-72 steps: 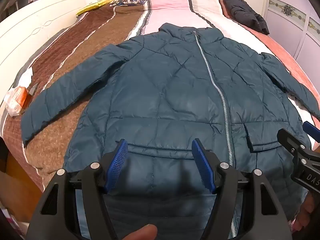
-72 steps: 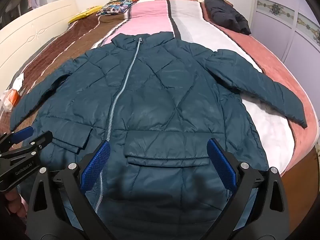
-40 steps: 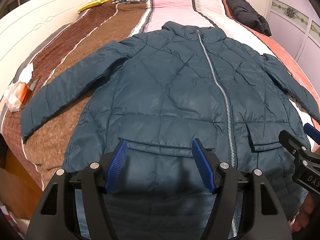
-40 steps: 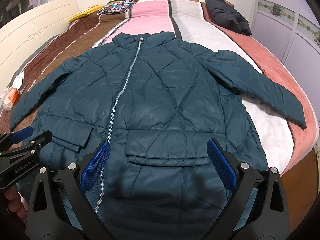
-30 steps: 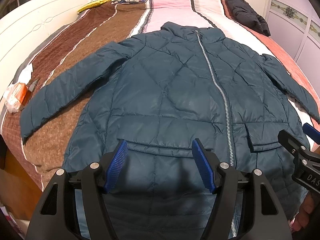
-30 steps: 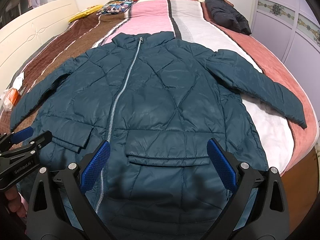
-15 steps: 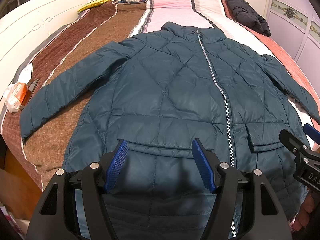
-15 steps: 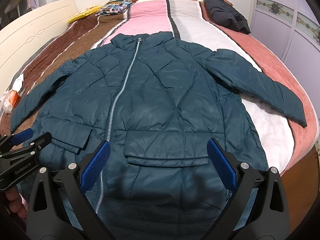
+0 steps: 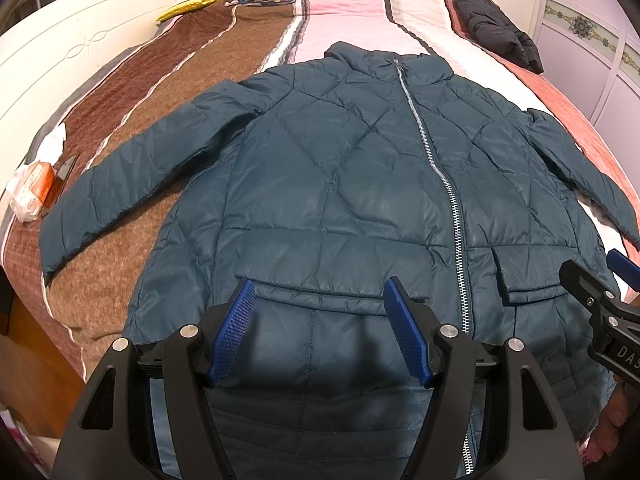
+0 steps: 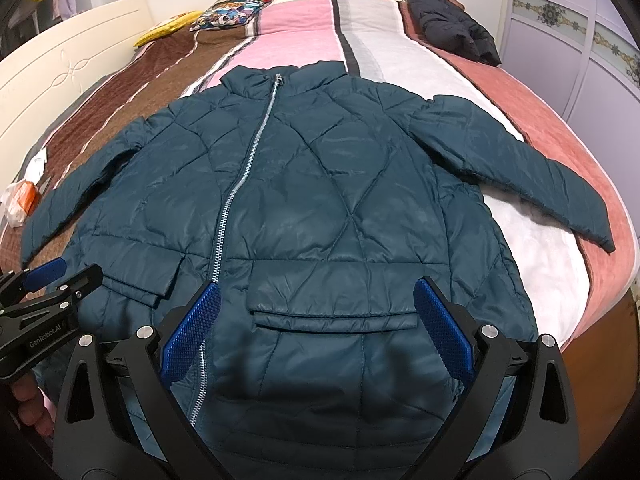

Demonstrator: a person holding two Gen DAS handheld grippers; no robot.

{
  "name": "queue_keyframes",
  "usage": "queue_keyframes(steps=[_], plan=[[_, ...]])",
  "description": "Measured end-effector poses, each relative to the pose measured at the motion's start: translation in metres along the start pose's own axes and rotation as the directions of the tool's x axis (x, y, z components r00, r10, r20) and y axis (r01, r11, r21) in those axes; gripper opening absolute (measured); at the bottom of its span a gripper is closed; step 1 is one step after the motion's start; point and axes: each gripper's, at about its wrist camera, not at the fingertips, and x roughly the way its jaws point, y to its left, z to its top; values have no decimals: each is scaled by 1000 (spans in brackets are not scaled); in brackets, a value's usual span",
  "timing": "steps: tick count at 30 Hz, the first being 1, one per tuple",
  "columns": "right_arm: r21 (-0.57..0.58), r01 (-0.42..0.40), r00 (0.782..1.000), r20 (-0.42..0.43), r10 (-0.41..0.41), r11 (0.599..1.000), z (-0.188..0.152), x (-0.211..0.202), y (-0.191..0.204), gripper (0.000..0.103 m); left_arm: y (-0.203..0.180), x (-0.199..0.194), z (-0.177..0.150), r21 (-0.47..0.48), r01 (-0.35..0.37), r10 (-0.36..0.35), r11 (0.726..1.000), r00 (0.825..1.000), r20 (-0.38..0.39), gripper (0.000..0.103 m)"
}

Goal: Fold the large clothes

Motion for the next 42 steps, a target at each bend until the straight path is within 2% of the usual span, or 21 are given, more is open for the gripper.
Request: queue_keyframes(steps=[31,42], plan=[[15,-1,1000,-5,1,1000,-4,3,-5,97,2,1,-1,-1,0,0,1000,1000,-2,66],[95,23,999,21,-25,995,6,-2,-30,97,3,1,-1,0,0,0,1000,1000,-4,66]])
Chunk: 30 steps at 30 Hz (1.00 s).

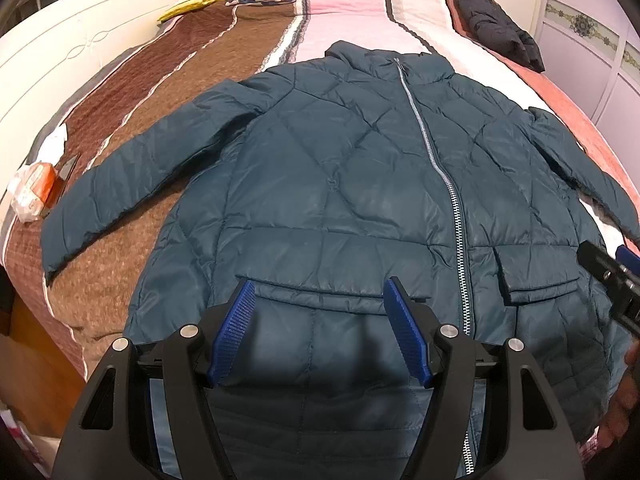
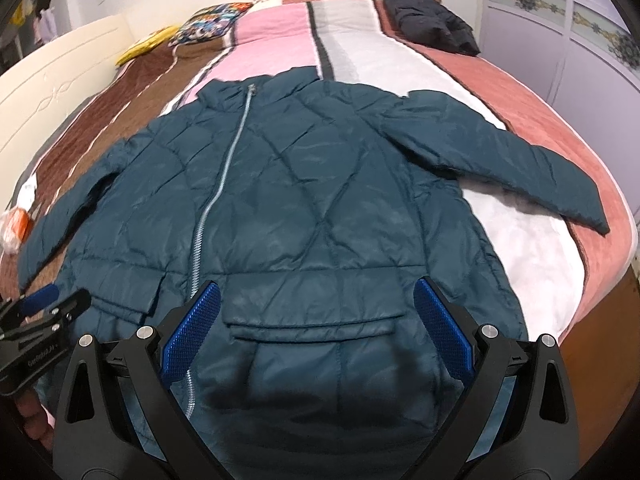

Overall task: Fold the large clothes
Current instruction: 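Grasp the jacket sleeve cuff with the right tool and lift it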

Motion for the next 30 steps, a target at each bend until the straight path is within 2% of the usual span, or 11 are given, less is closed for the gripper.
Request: queue_keyframes(steps=[5,10,15,25,30], plan=[[45,21,999,28,-22,999,15,-4,-32,96,1,2,1,16,-4,4,1000,1000,1,66],[151,84,995,48,-93,985,30,-9,-90,97,-8,4,15,28,18,-18,999,1000,-7,66],[273,117,990,41,-133,955,35,-12,-150,97,-29,5,31,59,49,-49,997,999,-7,66],[449,90,994,18,-109,889,51,6,-229,87,-85,12,58,148,90,-88,985,996,-22,66],[458,206,977,-43,-210,865,61,26,-248,83,-112,12,67,193,102,-101,976,995,-17,66]])
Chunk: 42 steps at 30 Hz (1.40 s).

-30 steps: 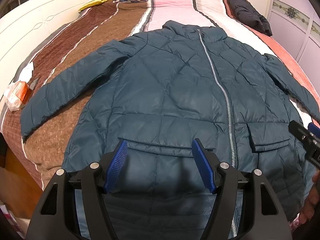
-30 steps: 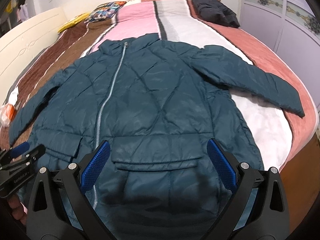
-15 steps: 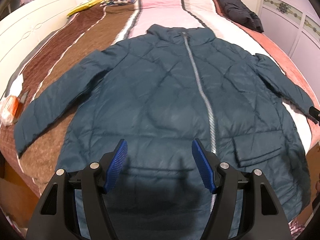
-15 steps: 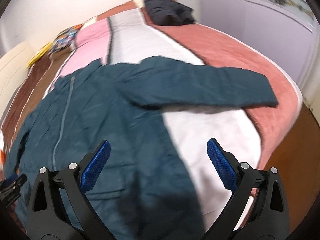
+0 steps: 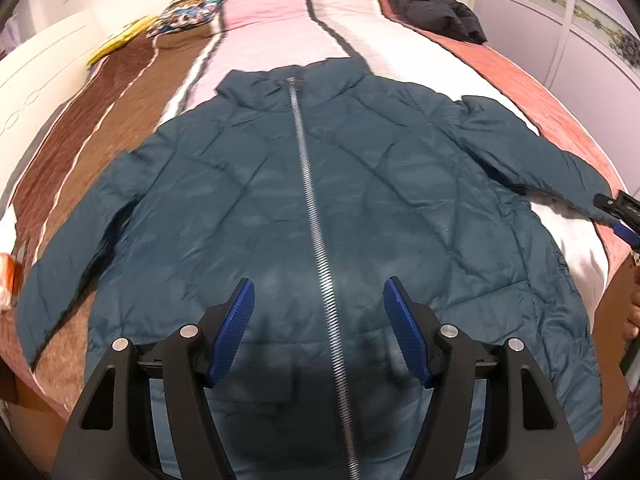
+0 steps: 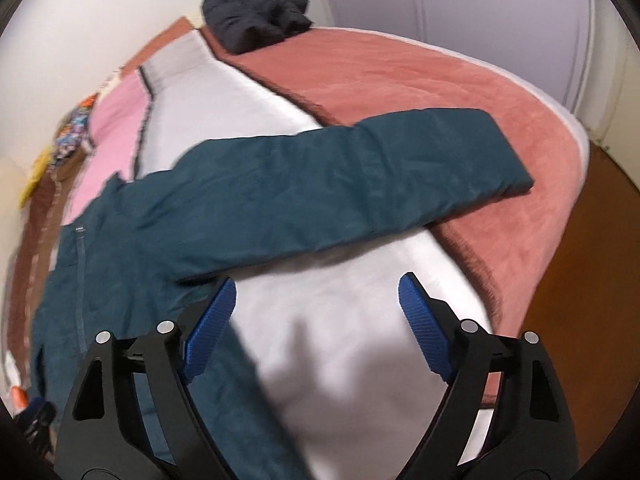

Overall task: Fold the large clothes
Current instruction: 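Grasp the jacket sleeve cuff with the right tool and lift it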

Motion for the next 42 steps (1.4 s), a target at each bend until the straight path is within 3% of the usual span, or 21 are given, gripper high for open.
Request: queue_keyframes(steps=[18,25,28,33,36,38,39,41,42], plan=[[107,23,999,-37,-19,994,34,53,-36,83,-51,33,22,96,2,4,995,998,-55,66],[200,6,994,-106,16,980,32,78,-54,83,-55,44,27,90,-7,13,996,997,-70,66],[339,-80,990,-81,113,938,31,84,-78,83,-54,47,28,85,-6,12,996,997,-73,66],[557,-195,973,4,232,807,40,98,-121,83,-52,55,27,72,-6,12,997,996,-91,66],[601,-216,972,53,231,769,49,98,-131,71,-49,59,27,61,-5,11,998,995,-101,66],[598,-200,977,60,206,776,57,99,-134,45,-46,59,27,53,-5,10,999,995,-101,66],[589,-183,980,49,191,787,61,101,-135,40,-44,59,27,47,-5,10,999,995,-100,66],[579,-183,980,44,194,795,65,104,-134,17,-39,58,26,35,-5,9,999,995,-99,66],[568,-188,980,54,192,801,69,101,-131,14,-36,57,26,28,-6,8,1000,995,-96,66]])
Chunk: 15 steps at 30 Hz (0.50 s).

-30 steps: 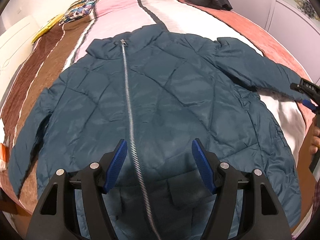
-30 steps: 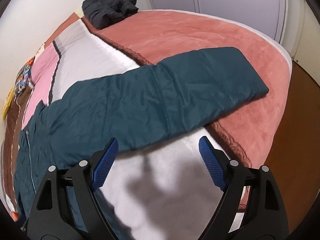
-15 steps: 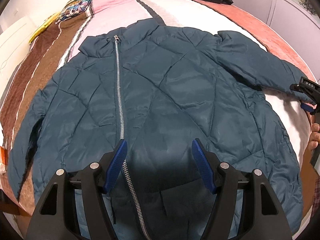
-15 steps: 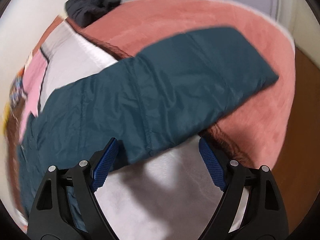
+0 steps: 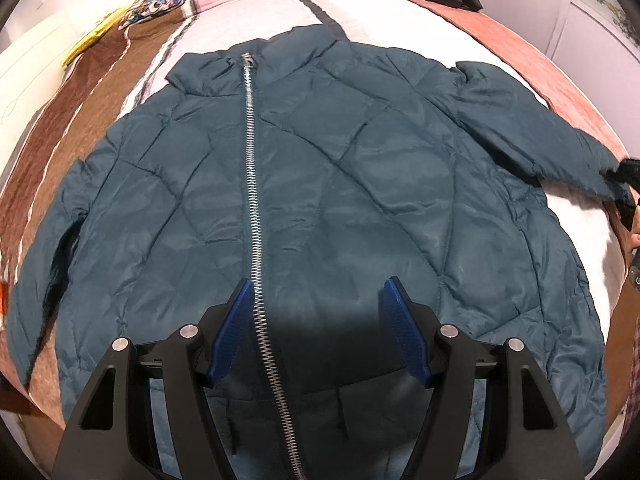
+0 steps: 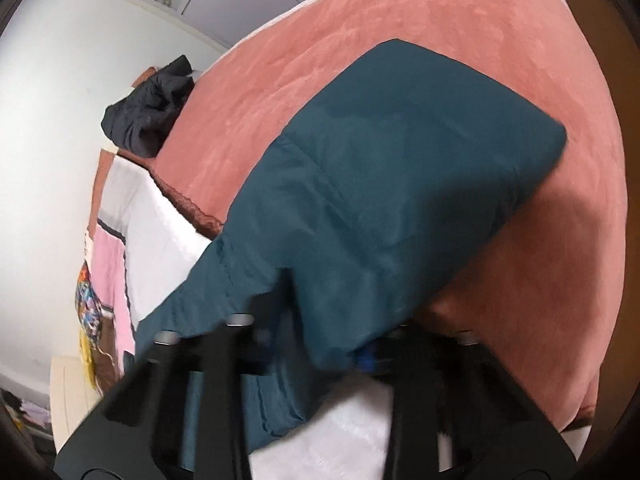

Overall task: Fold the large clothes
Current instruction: 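Grasp the jacket sleeve cuff with the right tool and lift it, then fold the held sleeve across the jacket body with the right tool, release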

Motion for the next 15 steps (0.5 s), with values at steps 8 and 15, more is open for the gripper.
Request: queue_keyframes(steps=[8,15], plan=[[-307,-41,985,146,89,951,-15,-53,97,6,47,-14,-8,-101,-21,24,995,999,30,66],[-650,-205,943,68,324,732,-104,-107,249,6,114,-35,-24,-238,-41,61,970,995,78,66]])
